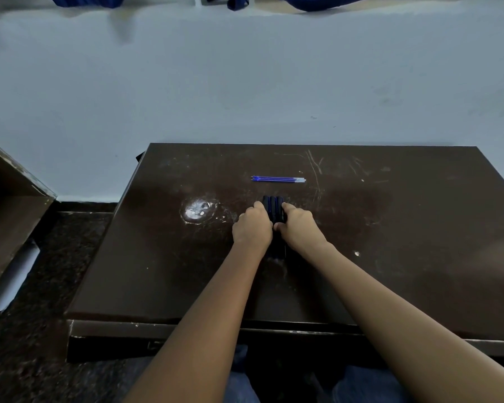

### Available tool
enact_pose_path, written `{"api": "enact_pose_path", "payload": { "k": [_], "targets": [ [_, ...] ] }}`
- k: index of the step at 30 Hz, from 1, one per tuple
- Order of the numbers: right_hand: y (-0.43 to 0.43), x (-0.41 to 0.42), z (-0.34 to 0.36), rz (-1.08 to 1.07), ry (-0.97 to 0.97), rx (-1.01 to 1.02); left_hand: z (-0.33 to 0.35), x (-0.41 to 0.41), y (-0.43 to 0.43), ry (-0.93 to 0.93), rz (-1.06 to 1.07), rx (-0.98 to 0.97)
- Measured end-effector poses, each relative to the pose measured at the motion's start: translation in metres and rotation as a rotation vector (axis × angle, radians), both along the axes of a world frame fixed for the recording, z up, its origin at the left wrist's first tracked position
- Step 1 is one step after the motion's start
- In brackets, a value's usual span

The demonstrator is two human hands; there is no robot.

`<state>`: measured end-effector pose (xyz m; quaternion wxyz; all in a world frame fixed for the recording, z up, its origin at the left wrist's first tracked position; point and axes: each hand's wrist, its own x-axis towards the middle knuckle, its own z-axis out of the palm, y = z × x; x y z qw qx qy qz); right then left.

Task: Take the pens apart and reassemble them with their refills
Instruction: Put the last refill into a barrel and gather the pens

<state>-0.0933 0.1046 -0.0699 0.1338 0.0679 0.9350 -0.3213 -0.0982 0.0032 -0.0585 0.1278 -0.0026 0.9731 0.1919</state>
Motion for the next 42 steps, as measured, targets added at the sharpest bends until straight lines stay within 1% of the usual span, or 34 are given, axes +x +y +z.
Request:
{"api": "enact_pose_path", "payload": {
  "k": [7,10,14,16,18,22,26,30,36,42],
  "targets": [
    [0.002,-0.001,-0.003,-0.001,0.015,-0.021,0.001,0.000,0.000,-0.018,0.020,-0.007],
    [0.009,-0.003,-0.001,-0.013,0.054,-0.028,0.004,0.000,0.000,-0.026,0.037,-0.006],
    [0.027,-0.019,0.005,-0.154,0.204,-0.033,0.009,-0.002,-0.002,-0.030,0.068,0.020],
    [0.033,-0.032,0.010,-0.151,0.288,0.025,0.011,-0.003,-0.003,-0.012,0.087,0.044],
    [0.033,-0.046,0.017,-0.092,0.326,0.096,0.014,-0.006,-0.002,0.009,0.102,0.072],
    [0.020,-0.078,0.022,0.080,0.308,0.226,0.014,-0.010,0.000,0.023,0.131,0.140],
    [0.010,-0.100,0.018,0.159,0.228,0.352,0.013,-0.011,0.002,0.017,0.133,0.168],
    [0.009,-0.107,0.012,0.172,0.170,0.390,0.011,-0.013,0.001,0.029,0.135,0.174],
    [0.010,-0.103,0.007,0.154,0.215,0.453,0.011,-0.011,0.006,0.086,0.129,0.189],
    [0.018,-0.079,0.012,0.074,0.164,0.503,0.016,-0.002,0.020,0.111,0.053,0.151]
  ]
}}
